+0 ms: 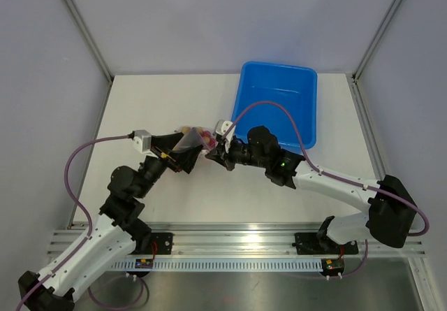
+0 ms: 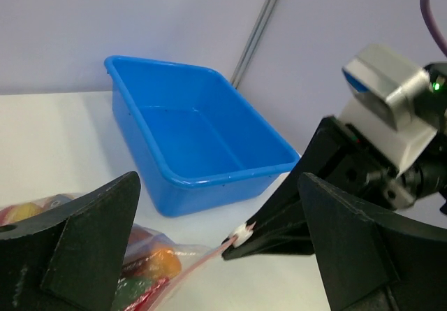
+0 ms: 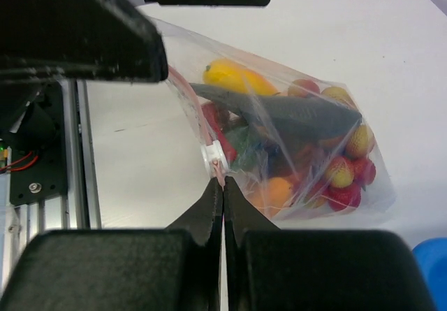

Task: Open the zip-top bag and remove the fake food
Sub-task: Unzip the zipper food storage bag at the center of the board.

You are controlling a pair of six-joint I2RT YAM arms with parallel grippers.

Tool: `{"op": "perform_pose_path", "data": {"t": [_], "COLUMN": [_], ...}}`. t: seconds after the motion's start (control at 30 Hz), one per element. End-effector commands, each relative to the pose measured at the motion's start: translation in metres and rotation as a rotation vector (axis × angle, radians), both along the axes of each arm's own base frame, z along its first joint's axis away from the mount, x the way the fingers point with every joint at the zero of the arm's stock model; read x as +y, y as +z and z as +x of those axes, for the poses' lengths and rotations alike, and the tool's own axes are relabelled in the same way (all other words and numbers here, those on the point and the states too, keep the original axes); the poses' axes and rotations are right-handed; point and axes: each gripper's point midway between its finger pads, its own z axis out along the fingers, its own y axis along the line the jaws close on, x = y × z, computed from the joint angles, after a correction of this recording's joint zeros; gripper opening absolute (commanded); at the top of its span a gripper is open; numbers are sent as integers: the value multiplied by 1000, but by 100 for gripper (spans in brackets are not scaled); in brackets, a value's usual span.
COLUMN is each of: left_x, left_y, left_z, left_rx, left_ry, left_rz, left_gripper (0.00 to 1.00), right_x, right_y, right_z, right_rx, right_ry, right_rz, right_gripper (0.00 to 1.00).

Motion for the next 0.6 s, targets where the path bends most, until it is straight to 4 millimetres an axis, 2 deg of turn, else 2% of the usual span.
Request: {"op": "perform_pose_path", "data": {"t": [0.0, 0.07, 0.2, 0.3, 0.33, 0.43, 0.5, 0.57], "left_x": [-1, -7, -6, -17, -27, -30, -31, -30], "left_y": [28, 26, 13, 16, 14, 16, 14, 21], "left_z": [-12, -15, 3, -3, -10, -10, -14, -22], "left_rx": [-167, -178, -84, -149, -175, -203, -236, -290], "left_ry": [-38, -72, -14, -82, -151, -166, -181, -196], "left_rz": [-40, 1, 29, 57, 84, 114, 135, 126], "left_gripper": [99, 99, 99, 99, 99, 97, 94, 91], "right_x": [-3, -4, -4, -4, -5, -6, -6, -7], "right_y": [50, 50, 51, 53, 51, 54, 54, 54], "right_z": [-12, -11, -17, -22, -23, -24, -25, -24], "right_rx": [-17, -5, 10, 21, 29, 34, 38, 43], "right_ry": [79, 86, 123, 151, 157, 167, 169, 171], "right_rz": [115, 110, 109, 102, 96, 100, 102, 103], "right_gripper": [0, 0, 0, 0, 0, 0, 0, 0]}}
